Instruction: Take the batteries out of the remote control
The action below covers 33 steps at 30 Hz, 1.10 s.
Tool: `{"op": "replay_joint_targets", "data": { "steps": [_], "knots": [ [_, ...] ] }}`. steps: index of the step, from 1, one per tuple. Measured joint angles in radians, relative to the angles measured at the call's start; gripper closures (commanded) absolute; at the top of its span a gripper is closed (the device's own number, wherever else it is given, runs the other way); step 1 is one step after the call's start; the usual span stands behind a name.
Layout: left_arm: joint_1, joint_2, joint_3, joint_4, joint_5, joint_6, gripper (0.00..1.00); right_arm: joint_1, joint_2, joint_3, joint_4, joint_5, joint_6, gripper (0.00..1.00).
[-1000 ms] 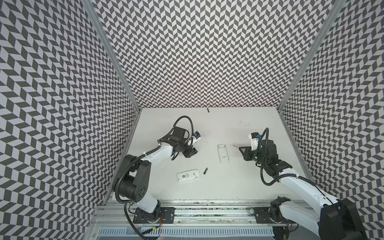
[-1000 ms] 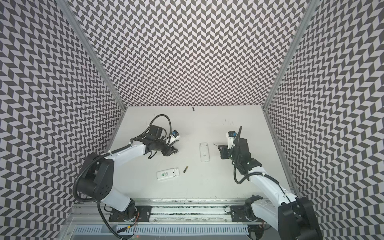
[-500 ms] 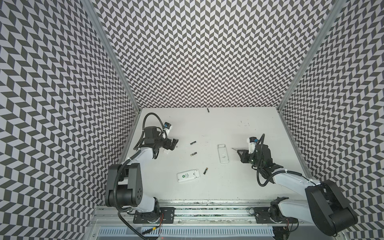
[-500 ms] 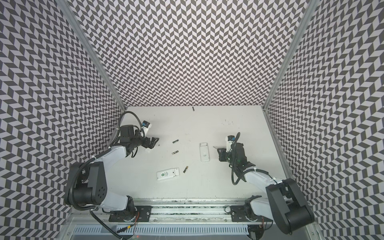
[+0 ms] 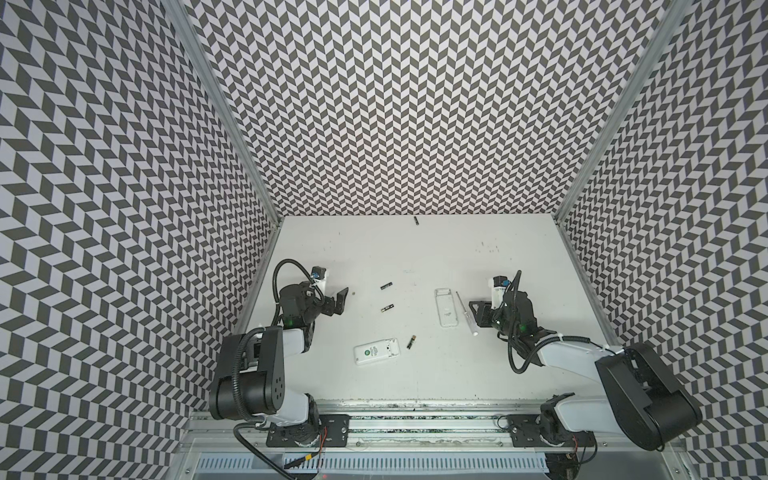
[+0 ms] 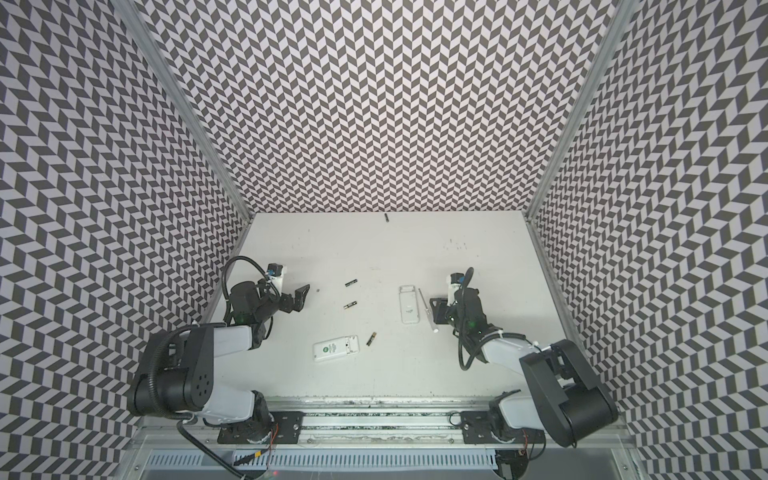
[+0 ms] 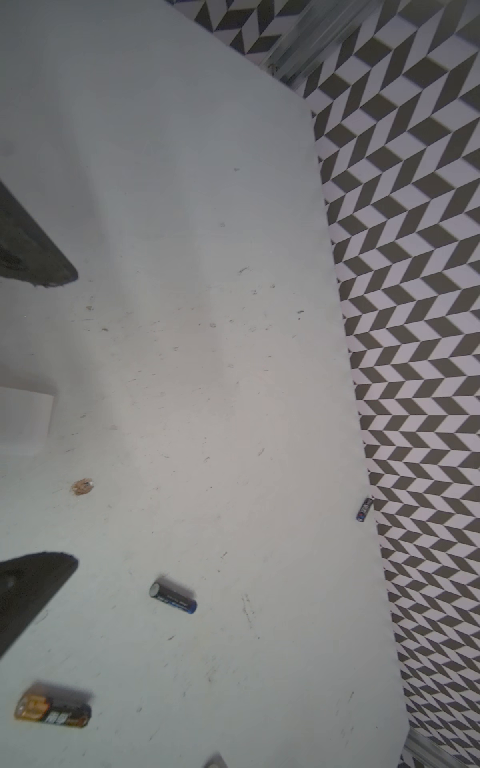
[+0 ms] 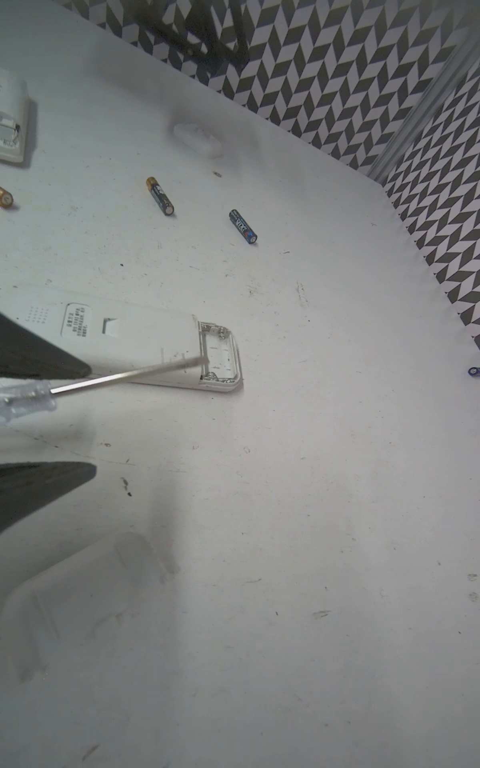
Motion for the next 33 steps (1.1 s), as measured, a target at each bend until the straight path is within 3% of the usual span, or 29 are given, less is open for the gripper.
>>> {"op": "replay_joint_targets", "data": {
  "steps": [6, 9, 11, 12, 13, 20, 26, 29, 33],
  "knots": [
    [0.000, -0.032, -0.027, 0.129, -0.041, -0.052, 0.01, 0.002, -0.014, 0.000, 0.003, 0.035, -0.008, 0.57],
    [0.001, -0.033, -0.035, 0.153, -0.056, -0.072, 0.01, 0.002, -0.025, 0.006, 0.001, 0.072, -0.013, 0.48],
    [0.004, -0.033, -0.036, 0.164, -0.060, -0.083, 0.01, 0.002, -0.030, 0.014, 0.000, 0.098, -0.027, 0.30],
    [0.007, -0.033, -0.036, 0.167, -0.060, -0.089, 0.01, 0.002, -0.034, 0.016, 0.002, 0.113, -0.033, 0.12],
    [0.011, -0.033, -0.036, 0.172, -0.061, -0.095, 0.01, 0.002, -0.039, 0.018, 0.005, 0.138, -0.041, 0.00],
    [0.049, -0.036, -0.084, 0.265, -0.014, -0.137, 0.01, -0.008, -0.068, 0.033, 0.047, 0.299, -0.095, 0.00],
    [0.043, -0.011, -0.241, 0.545, 0.069, -0.167, 0.01, -0.029, -0.071, 0.032, 0.164, 0.367, -0.111, 0.00],
    [0.017, 0.024, -0.257, 0.623, 0.058, -0.167, 0.01, -0.035, -0.071, 0.023, 0.227, 0.382, -0.124, 0.00],
    [-0.035, 0.033, -0.253, 0.657, -0.035, -0.162, 0.00, -0.036, -0.080, 0.021, 0.274, 0.400, -0.195, 0.00]
  ]
}}
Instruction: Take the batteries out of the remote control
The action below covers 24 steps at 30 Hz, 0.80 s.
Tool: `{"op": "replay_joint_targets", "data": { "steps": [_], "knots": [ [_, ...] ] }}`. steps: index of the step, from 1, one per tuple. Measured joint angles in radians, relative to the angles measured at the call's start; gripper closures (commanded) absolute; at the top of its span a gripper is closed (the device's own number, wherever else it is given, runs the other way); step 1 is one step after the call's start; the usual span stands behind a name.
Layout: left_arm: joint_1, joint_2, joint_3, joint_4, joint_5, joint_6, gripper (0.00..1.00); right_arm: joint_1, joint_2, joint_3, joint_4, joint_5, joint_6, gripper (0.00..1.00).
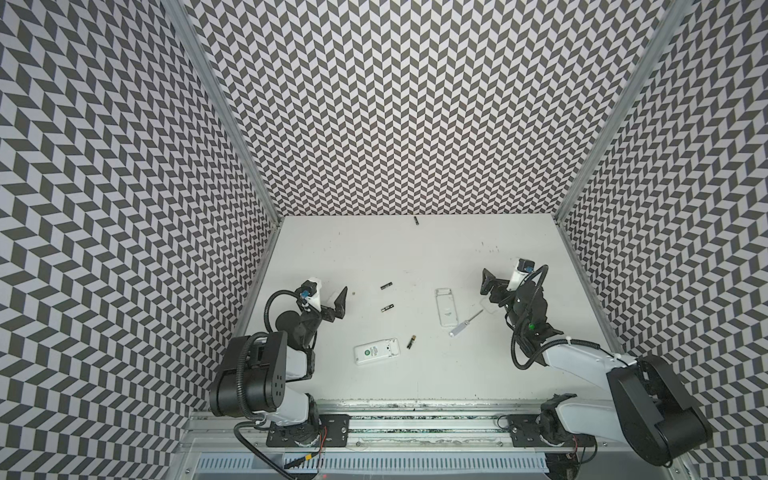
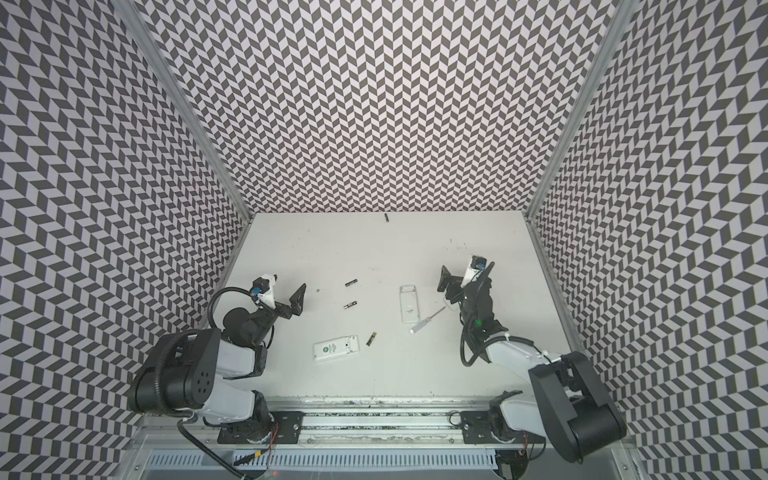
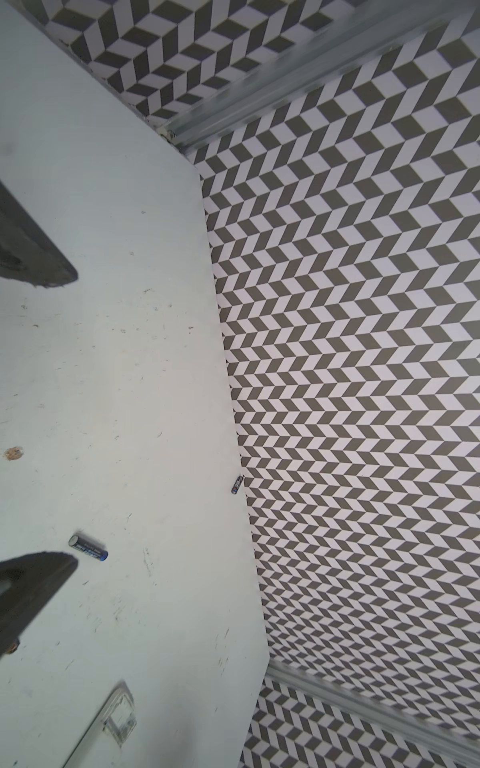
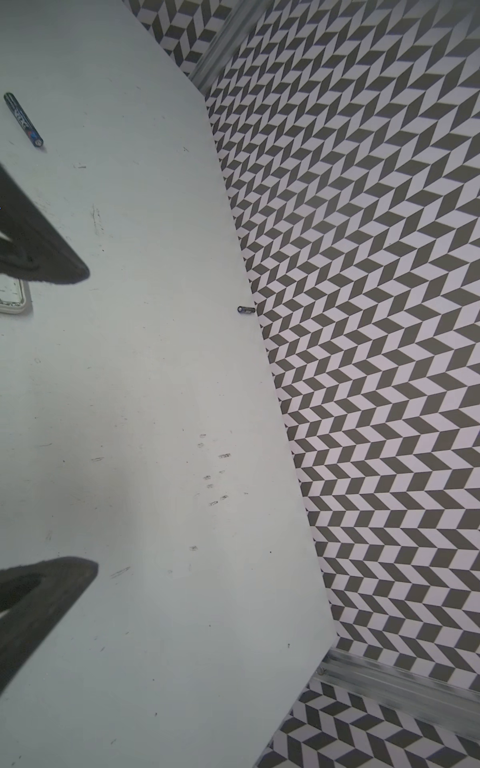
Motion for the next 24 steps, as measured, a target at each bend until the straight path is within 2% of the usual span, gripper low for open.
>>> {"op": "replay_joint_targets", "data": {
  "steps": [2, 10, 17, 24],
  "knots": [
    [-0.021, 0.045, 0.003, 0.051, -0.047, 0.002, 0.00, 0.000, -0.006, -0.003, 0.035, 0.019, -0.058, 0.00],
    [-0.060, 0.055, 0.103, -0.066, -0.174, 0.015, 0.00, -0.014, 0.036, -0.139, 0.312, 0.088, -0.345, 0.01],
    [-0.064, 0.055, 0.104, -0.084, -0.209, 0.015, 0.00, -0.064, 0.220, -0.173, 0.513, 0.087, -0.387, 0.00],
    [-0.064, 0.055, 0.104, -0.085, -0.216, 0.015, 0.00, -0.168, 0.222, -0.186, 0.528, 0.016, -0.328, 0.00]
  ]
}}
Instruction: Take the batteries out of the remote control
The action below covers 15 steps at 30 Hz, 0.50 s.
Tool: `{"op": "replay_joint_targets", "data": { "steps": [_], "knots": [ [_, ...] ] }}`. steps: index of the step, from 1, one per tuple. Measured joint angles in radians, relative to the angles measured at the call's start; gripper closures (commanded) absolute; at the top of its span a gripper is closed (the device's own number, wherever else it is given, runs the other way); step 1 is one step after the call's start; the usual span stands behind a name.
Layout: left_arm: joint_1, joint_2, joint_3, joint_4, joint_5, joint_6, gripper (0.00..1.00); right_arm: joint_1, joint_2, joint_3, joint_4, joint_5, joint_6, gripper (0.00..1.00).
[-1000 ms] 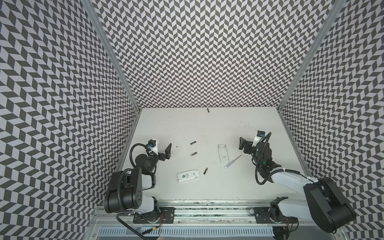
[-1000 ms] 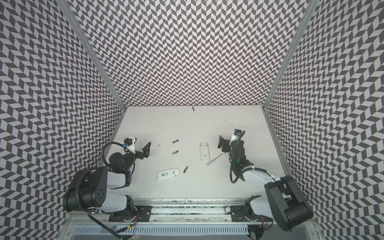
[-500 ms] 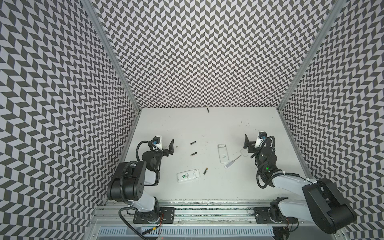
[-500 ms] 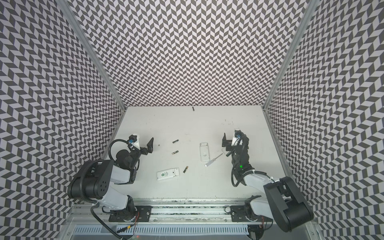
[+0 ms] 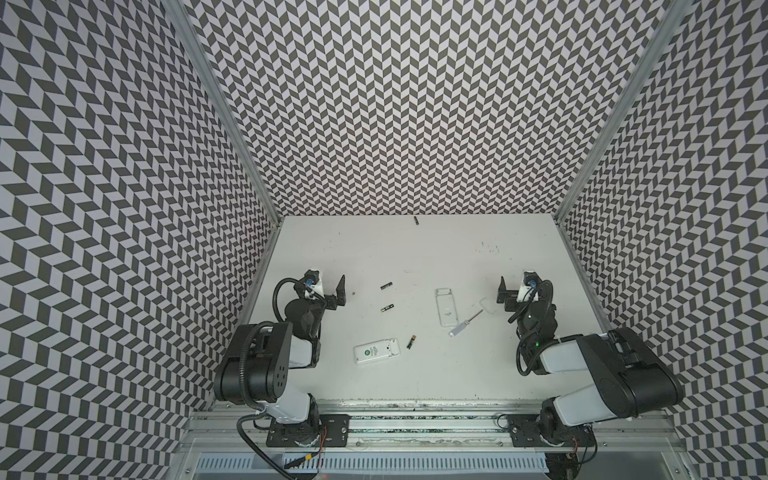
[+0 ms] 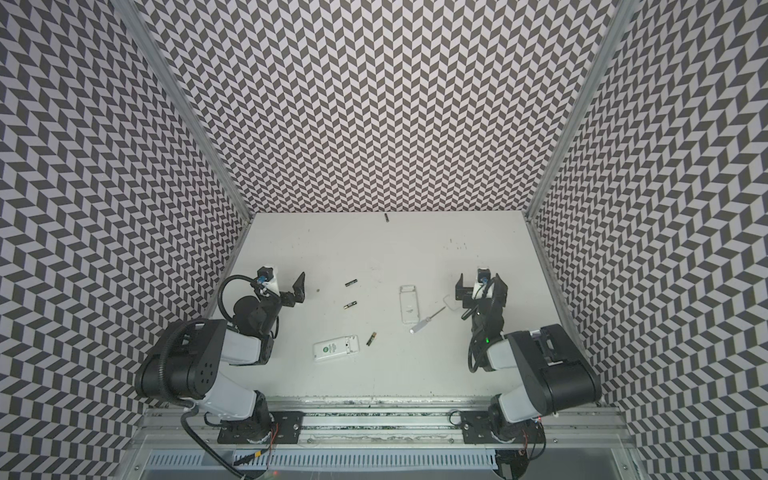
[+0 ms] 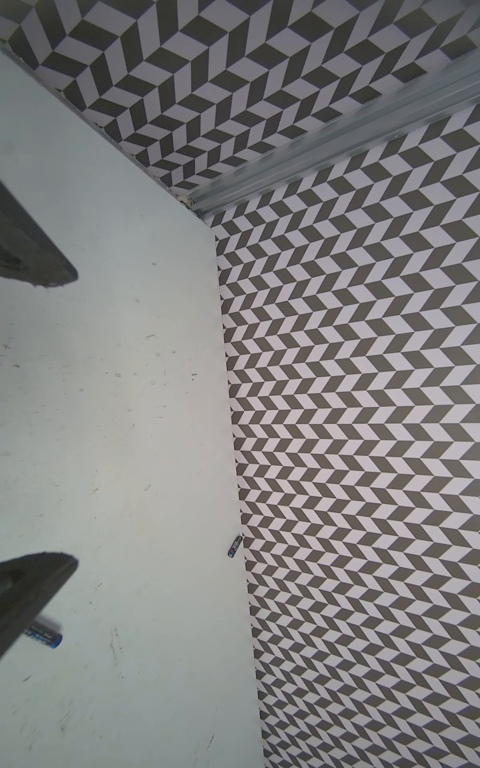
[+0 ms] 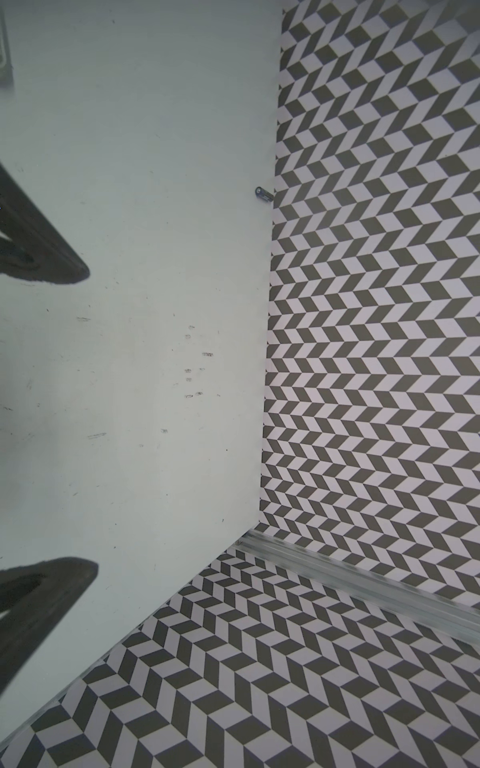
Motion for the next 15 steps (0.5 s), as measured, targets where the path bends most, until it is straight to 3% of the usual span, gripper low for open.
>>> {"op": "replay_joint_targets", "data": {
  "steps": [4, 7, 15],
  "knots": [
    [0.000, 0.000, 0.000, 0.000, -0.003, 0.000, 0.00, -0.057, 0.060, 0.001, 0.065, -0.032, 0.048, 0.00],
    [0.000, 0.000, 0.000, -0.001, -0.003, 0.000, 0.00, -0.066, 0.058, 0.020, 0.020, -0.034, 0.077, 0.01],
    [0.000, 0.000, 0.000, -0.004, -0.003, 0.000, 0.00, -0.067, 0.067, 0.006, 0.096, -0.035, 0.097, 0.00]
  ]
}}
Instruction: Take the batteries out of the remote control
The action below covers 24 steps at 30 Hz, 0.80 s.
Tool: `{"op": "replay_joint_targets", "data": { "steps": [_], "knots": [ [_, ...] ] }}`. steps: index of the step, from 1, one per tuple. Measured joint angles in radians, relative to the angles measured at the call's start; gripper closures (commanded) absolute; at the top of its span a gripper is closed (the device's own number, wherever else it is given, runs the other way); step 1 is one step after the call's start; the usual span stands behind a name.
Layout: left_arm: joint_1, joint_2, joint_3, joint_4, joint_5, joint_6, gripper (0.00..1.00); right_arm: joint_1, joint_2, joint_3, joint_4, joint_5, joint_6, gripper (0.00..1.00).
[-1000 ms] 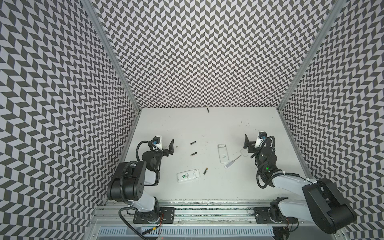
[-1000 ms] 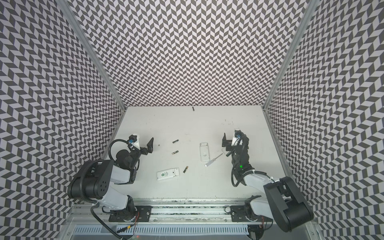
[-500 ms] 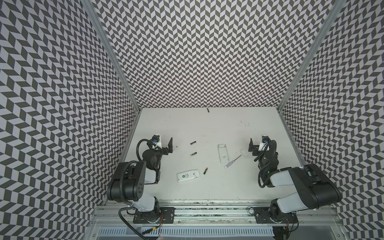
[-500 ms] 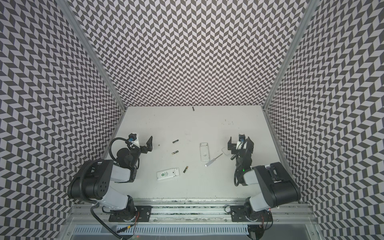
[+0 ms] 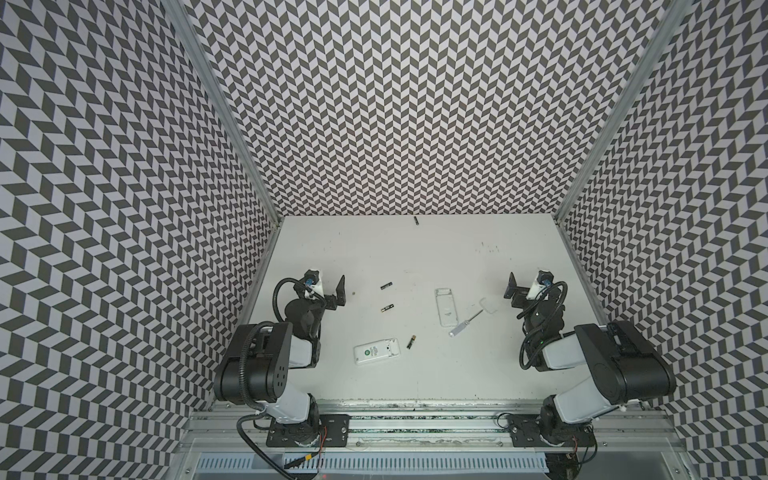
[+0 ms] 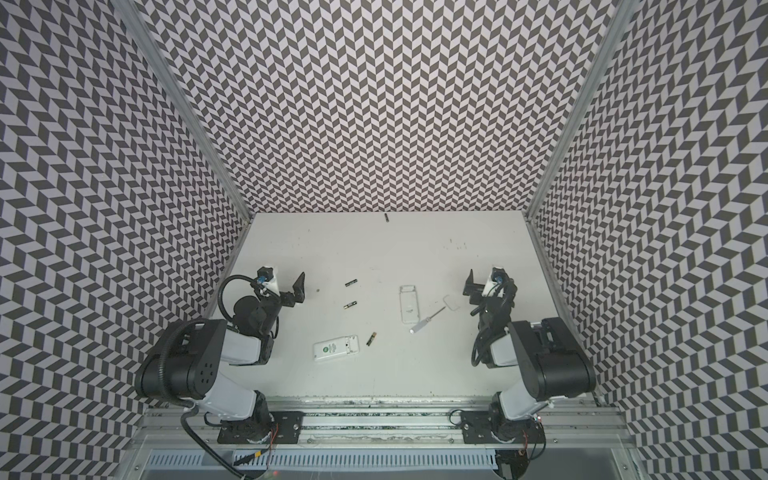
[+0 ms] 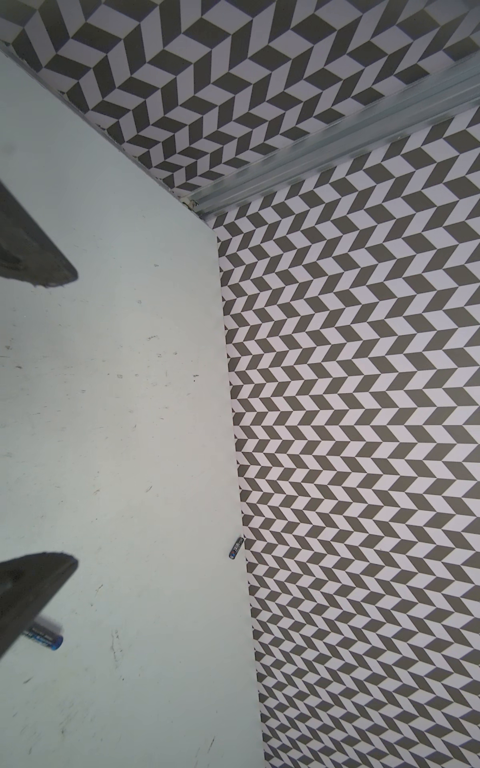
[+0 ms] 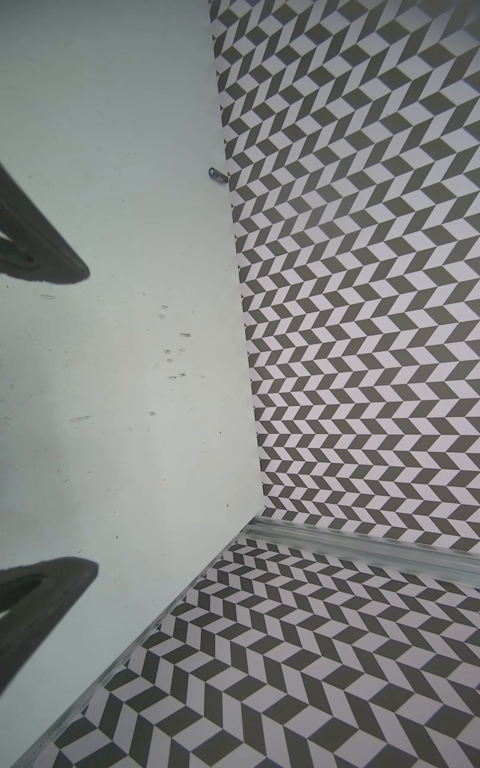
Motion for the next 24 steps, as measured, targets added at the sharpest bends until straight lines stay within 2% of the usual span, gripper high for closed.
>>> {"op": "replay_joint_targets", "data": {
  "steps": [7, 13, 16, 20, 24],
  "knots": [
    [0.000, 0.000, -0.011, 0.011, 0.001, 0.000, 0.00, 0.000, 0.002, 0.000, 0.014, -0.004, 0.000, 0.00],
    [-0.002, 0.002, -0.183, 0.198, 0.053, 0.029, 0.00, 0.000, 0.002, 0.000, 0.019, -0.004, 0.000, 0.00],
    [-0.004, 0.018, -0.212, 0.227, 0.075, 0.037, 0.00, 0.000, 0.002, -0.001, 0.019, -0.005, 0.000, 0.00],
    [-0.004, 0.010, -0.162, 0.209, 0.070, 0.037, 0.00, 0.000, 0.002, -0.002, 0.019, -0.004, 0.000, 0.00],
    [-0.013, 0.006, -0.013, 0.082, -0.012, 0.018, 0.00, 0.000, 0.002, -0.002, 0.019, -0.004, 0.000, 0.00]
  ]
}}
